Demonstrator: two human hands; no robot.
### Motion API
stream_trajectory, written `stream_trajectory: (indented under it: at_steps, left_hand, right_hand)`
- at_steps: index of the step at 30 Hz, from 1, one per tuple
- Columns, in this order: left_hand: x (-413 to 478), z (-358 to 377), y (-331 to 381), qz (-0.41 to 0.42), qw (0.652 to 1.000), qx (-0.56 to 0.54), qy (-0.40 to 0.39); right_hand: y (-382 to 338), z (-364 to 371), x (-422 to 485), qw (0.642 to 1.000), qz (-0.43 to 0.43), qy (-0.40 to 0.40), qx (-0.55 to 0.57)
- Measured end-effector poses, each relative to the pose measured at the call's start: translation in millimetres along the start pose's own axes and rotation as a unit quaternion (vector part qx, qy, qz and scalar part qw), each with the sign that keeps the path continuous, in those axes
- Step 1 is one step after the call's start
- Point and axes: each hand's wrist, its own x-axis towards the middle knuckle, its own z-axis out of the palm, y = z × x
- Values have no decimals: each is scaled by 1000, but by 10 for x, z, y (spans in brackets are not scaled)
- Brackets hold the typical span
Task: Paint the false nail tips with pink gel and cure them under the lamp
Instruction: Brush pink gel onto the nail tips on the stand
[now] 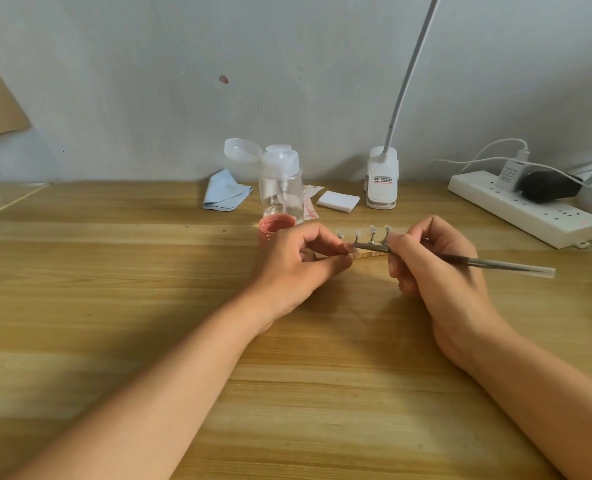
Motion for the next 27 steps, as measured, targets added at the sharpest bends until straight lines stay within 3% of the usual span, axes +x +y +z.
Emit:
stream_trajectory:
  at_steps: [27]
  left_hand:
    - [4, 3, -5, -1, 999, -32, -4]
  right_hand:
    - [5, -8, 1, 1000, 8, 18, -2]
